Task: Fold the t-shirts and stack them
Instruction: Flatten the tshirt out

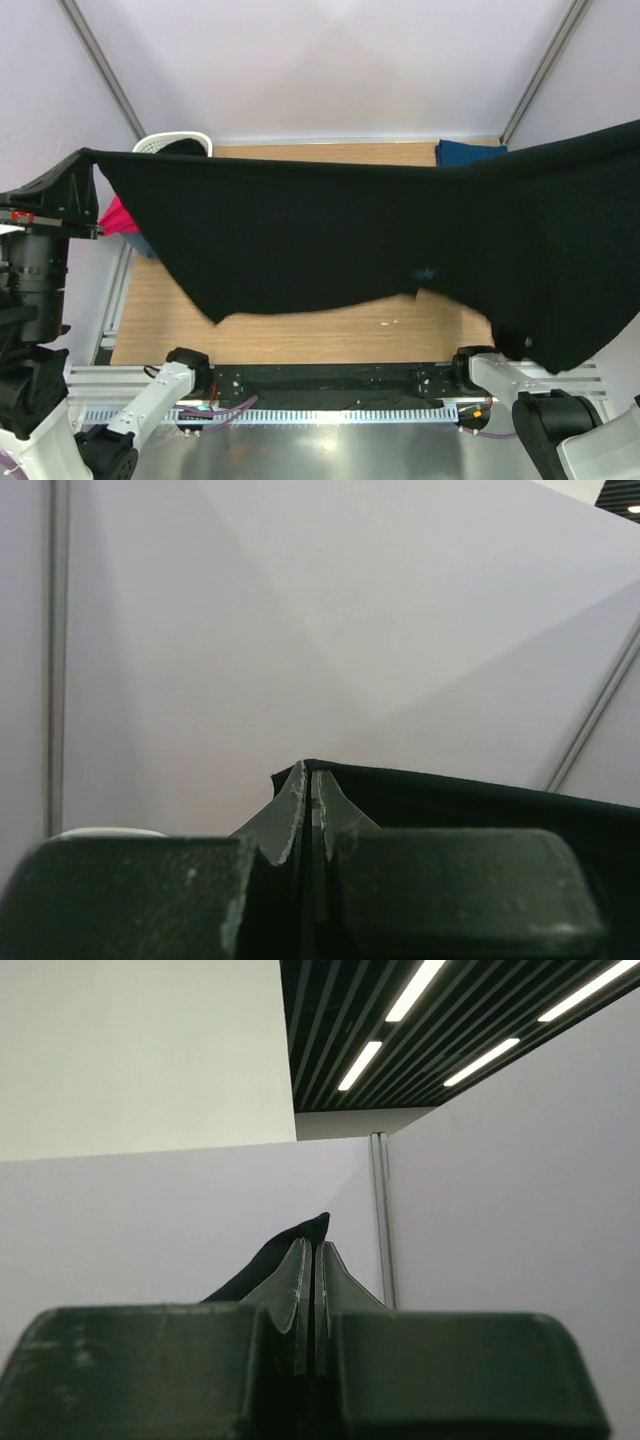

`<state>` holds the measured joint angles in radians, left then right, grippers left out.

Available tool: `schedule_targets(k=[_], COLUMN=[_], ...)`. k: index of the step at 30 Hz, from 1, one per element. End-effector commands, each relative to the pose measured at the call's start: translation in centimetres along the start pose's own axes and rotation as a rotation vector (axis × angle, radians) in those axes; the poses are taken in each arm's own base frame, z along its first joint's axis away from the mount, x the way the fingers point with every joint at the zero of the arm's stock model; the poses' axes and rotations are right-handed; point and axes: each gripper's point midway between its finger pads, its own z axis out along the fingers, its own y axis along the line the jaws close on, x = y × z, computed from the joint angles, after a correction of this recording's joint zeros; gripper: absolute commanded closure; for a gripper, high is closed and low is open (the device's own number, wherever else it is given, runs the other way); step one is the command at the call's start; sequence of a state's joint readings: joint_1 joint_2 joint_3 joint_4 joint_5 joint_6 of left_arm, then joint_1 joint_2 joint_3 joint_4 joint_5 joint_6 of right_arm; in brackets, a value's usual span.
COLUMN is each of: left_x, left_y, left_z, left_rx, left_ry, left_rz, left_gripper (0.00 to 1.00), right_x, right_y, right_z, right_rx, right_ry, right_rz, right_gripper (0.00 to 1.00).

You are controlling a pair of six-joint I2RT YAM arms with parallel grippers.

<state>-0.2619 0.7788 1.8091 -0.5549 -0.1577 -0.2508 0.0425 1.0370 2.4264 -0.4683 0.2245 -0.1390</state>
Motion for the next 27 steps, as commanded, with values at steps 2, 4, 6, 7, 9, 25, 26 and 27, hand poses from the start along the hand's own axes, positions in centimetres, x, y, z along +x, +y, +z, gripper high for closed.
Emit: schedule_targets(k=[2, 4, 6, 7, 9, 25, 26, 27], left_x=[1.4, 3.1, 5.1, 6.0, 8.9, 36.9, 39.5, 40.7], left_y=[2.5, 2.8, 3.4, 3.7, 4.4, 12.2, 13.3, 13.7], left_z=[1.3, 2.8, 4.8, 5.7, 8.5, 19.1, 19.6, 19.9], left_rx=[-0.136, -0.157, -0.192, -0.206, -0.24, -0.464, -0.483, -0.49], left_ry=[0.073, 0.115, 0.162, 0.181, 0.238, 0.639, 0.663, 0.672], left_rz=[0.079, 0.09, 0.113, 0.128, 0.164, 0.293, 0.293, 0.292], left_gripper=[1.0, 1.0, 1.0, 1.0, 1.0, 1.0, 1.0, 1.0], right_x=[7.7, 9.2, 11.6, 12.4, 16.0, 55.0, 58.2, 60.3], right_y=[1.5, 1.4, 1.4, 1.2, 1.2, 4.3, 4.3, 4.4], right_z=[3.2, 3.8, 5.0, 5.5, 7.0, 3.7, 2.5, 1.4], right_rx=[-0.032, -0.019, 0.004, 0.016, 0.051, -0.005, -0.01, -0.013], right_ry=[0.171, 0.198, 0.238, 0.248, 0.307, 0.825, 0.87, 0.9], right_rz=[-0.102, -0.123, -0.143, -0.166, -0.2, -0.333, -0.342, -0.346], right_gripper=[0.99, 0.99, 0.99, 0.99, 0.99, 0.99, 0.99, 0.99])
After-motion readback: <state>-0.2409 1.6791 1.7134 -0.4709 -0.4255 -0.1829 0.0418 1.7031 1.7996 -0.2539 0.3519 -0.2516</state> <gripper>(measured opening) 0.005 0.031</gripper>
